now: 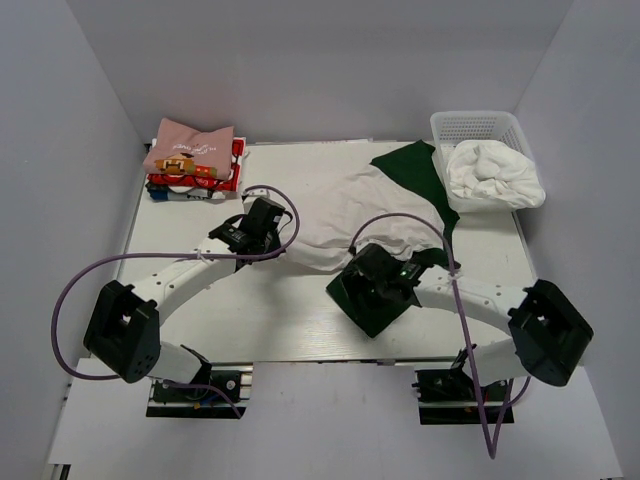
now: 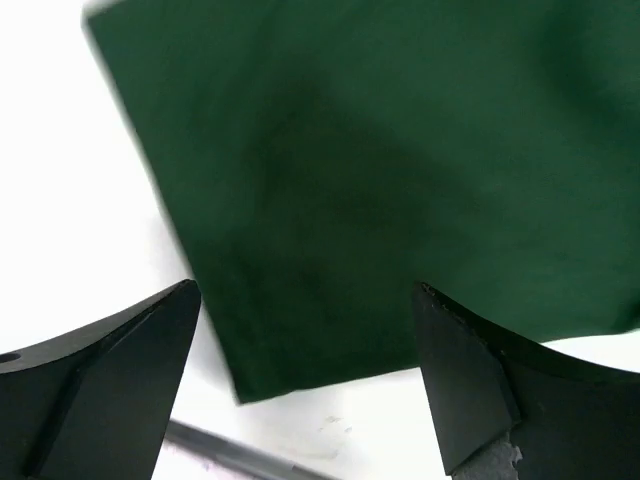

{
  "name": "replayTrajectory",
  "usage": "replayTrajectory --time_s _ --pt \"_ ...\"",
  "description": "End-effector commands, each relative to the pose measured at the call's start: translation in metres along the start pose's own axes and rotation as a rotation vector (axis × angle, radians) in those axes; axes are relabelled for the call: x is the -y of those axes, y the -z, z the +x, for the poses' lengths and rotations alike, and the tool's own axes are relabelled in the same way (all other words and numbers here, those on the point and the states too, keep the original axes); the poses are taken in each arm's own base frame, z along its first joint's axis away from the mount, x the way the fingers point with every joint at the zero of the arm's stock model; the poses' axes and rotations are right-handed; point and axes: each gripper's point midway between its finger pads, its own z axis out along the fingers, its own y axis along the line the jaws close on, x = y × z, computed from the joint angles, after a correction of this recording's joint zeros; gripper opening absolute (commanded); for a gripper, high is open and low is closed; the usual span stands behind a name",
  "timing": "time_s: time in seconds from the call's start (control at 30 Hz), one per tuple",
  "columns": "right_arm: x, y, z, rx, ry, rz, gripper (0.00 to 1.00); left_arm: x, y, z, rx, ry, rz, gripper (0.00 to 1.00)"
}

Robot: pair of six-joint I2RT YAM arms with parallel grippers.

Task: Fold and stack the t-shirts

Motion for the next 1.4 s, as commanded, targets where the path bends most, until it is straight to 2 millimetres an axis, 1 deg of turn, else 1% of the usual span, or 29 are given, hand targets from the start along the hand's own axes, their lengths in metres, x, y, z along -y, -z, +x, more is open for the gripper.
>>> replayTrajectory --time_s 0.0,0.07,0.13,0.23,0.27,0.3,0.33,0.37,0.4,0.43,0.47,0.5,0.57,0.6,0.63,0.67,0.7,0.73,0.77,0.87,0.93,0.97,1.0,1.07,1.1,1.13,1.2,1.27,1.37 --pt "-0.025 -0.006 0.032 -0.106 0.060 -0.062 0.90 -0.003 0.010 -0.009 0.040 0.011 0.002 0.00" --pt "-0.029 -0.010 0.041 -0.127 0.066 -0.045 0.90 -0.007 0.007 -0.006 0.030 0.004 -0.019 0.00" --pt "-0.015 -0.015 0.049 -0.152 0.053 0.042 0.90 -0.008 0.007 -0.007 0.036 0.004 -0.027 0.00" --pt "-0.009 -0.024 0.063 -0.184 0.010 0.077 0.67 -0.006 0.006 -0.008 0.036 0.004 -0.027 0.00" --pt "-0.006 -0.028 0.070 -0.204 0.001 0.092 0.33 -0.006 0.003 -0.008 0.034 0.003 -0.028 0.00" --pt "0.009 -0.028 0.071 -0.198 -0.001 0.175 0.16 -0.006 0.003 -0.008 0.034 0.003 -0.028 0.00" --pt "0.014 -0.026 0.063 -0.176 -0.060 0.229 0.02 -0.005 0.002 -0.016 0.051 0.014 -0.036 0.00" --pt "0.023 -0.018 0.062 -0.177 -0.067 0.283 0.00 -0.004 0.004 -0.022 0.068 0.018 -0.038 0.00" --pt "0.039 -0.008 0.033 -0.064 -0.085 0.390 0.00 0.002 0.009 -0.033 0.087 0.027 -0.023 0.00" --pt "0.042 0.008 0.006 0.013 -0.132 0.409 0.00 0.006 0.013 -0.043 0.109 0.020 -0.017 0.00" --pt "0.048 0.022 -0.008 0.056 -0.153 0.446 0.00 0.010 0.017 -0.051 0.127 0.019 -0.004 0.00" --pt "0.061 0.065 -0.068 0.274 -0.228 0.509 0.00 0.011 0.022 -0.065 0.167 0.008 -0.013 0.00" --pt "0.078 0.105 -0.097 0.390 -0.301 0.569 0.00 0.020 0.045 -0.106 0.265 0.026 -0.017 0.00" --pt "0.092 0.167 -0.140 0.597 -0.395 0.601 0.00 0.028 0.065 -0.133 0.333 0.035 0.012 0.00" --pt "0.093 0.191 -0.162 0.707 -0.457 0.582 0.00 0.029 0.078 -0.145 0.367 0.041 0.015 0.00" --pt "0.099 0.215 -0.173 0.747 -0.378 0.615 0.00 0.025 0.091 -0.163 0.426 0.052 0.008 0.00" --pt "0.105 0.260 -0.189 0.865 -0.416 0.583 0.00 0.031 0.120 -0.187 0.499 0.068 0.053 0.00" --pt "0.106 0.292 -0.210 0.965 -0.376 0.584 0.00 0.027 0.137 -0.202 0.553 0.072 0.042 0.00" --pt "0.106 0.317 -0.220 1.029 -0.371 0.559 0.00 0.025 0.154 -0.214 0.595 0.080 0.046 0.00" --pt "0.125 0.417 -0.230 1.234 -0.369 0.588 0.00 0.014 0.220 -0.244 0.736 0.095 0.087 0.00" --pt "0.131 0.450 -0.231 1.274 -0.341 0.610 0.00 0.008 0.259 -0.256 0.810 0.116 0.117 0.00" --pt "0.134 0.495 -0.235 1.362 -0.359 0.569 0.00 -0.002 0.287 -0.259 0.861 0.132 0.141 0.00" --pt "0.137 0.509 -0.234 1.364 -0.316 0.602 0.00 -0.005 0.305 -0.259 0.888 0.138 0.164 0.00" --pt "0.145 0.559 -0.231 1.444 -0.313 0.592 0.00 -0.018 0.345 -0.262 0.957 0.156 0.211 0.00" --pt "0.146 0.570 -0.230 1.463 -0.309 0.582 0.00 -0.022 0.362 -0.261 0.982 0.165 0.247 0.00" --pt "0.151 0.597 -0.224 1.520 -0.335 0.556 0.00 -0.031 0.393 -0.256 1.028 0.168 0.311 0.00" --pt "0.153 0.631 -0.214 1.604 -0.315 0.503 0.00 -0.037 0.421 -0.248 1.059 0.157 0.387 0.00" --pt "0.144 0.647 -0.212 1.676 -0.258 0.434 0.00 -0.041 0.454 -0.234 1.094 0.142 0.501 0.00" --pt "0.135 0.663 -0.208 1.749 -0.210 0.354 0.00 -0.029 0.475 -0.223 1.093 0.097 0.638 0.00"
